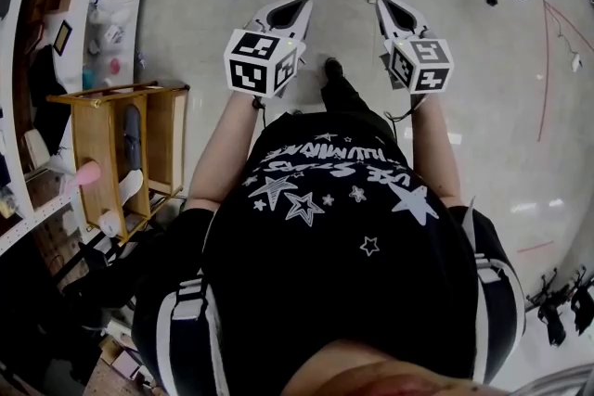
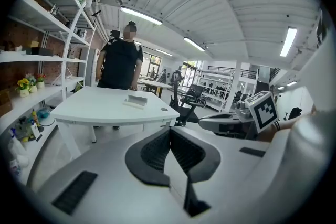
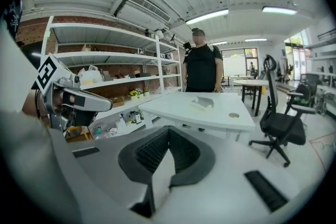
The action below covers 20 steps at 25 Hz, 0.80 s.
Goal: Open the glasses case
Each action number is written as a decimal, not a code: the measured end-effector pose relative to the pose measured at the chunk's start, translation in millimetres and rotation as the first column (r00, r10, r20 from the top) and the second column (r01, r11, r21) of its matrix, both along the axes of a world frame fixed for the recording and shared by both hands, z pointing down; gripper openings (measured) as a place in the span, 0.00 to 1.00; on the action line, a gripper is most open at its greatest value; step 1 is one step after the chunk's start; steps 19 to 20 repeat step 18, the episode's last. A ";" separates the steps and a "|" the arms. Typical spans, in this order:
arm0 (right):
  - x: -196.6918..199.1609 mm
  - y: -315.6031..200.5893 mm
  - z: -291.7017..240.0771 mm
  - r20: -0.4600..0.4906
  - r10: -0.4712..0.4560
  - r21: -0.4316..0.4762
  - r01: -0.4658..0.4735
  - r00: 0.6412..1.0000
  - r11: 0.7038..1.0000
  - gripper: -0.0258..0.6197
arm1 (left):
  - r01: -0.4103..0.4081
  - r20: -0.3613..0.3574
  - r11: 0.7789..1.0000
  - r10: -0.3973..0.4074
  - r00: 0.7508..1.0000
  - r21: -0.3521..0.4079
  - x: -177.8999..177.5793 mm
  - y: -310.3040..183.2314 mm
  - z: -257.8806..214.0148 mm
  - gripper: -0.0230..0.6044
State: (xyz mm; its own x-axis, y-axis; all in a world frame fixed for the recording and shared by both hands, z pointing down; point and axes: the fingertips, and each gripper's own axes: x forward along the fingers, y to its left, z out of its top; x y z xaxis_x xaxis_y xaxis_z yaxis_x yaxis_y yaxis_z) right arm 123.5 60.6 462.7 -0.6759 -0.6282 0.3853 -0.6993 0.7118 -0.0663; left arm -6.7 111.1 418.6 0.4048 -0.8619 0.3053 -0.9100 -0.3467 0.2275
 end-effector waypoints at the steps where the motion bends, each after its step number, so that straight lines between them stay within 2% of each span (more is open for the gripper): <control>1: 1.0 8.1 1.4 -0.004 0.006 -0.001 -0.006 1.000 1.000 0.05 | -0.008 -0.003 1.000 0.008 1.000 -0.003 1.2 7.7 1.8 0.06; 11: 16.3 59.7 1.7 -0.027 0.061 0.007 -0.061 0.998 0.998 0.05 | -0.077 -0.011 0.997 0.077 0.997 0.001 13.9 49.0 3.3 0.06; 20: 15.2 92.4 7.1 -0.034 0.073 0.005 -0.073 0.997 0.997 0.05 | -0.101 -0.005 0.995 0.101 0.995 0.012 15.7 73.7 3.8 0.06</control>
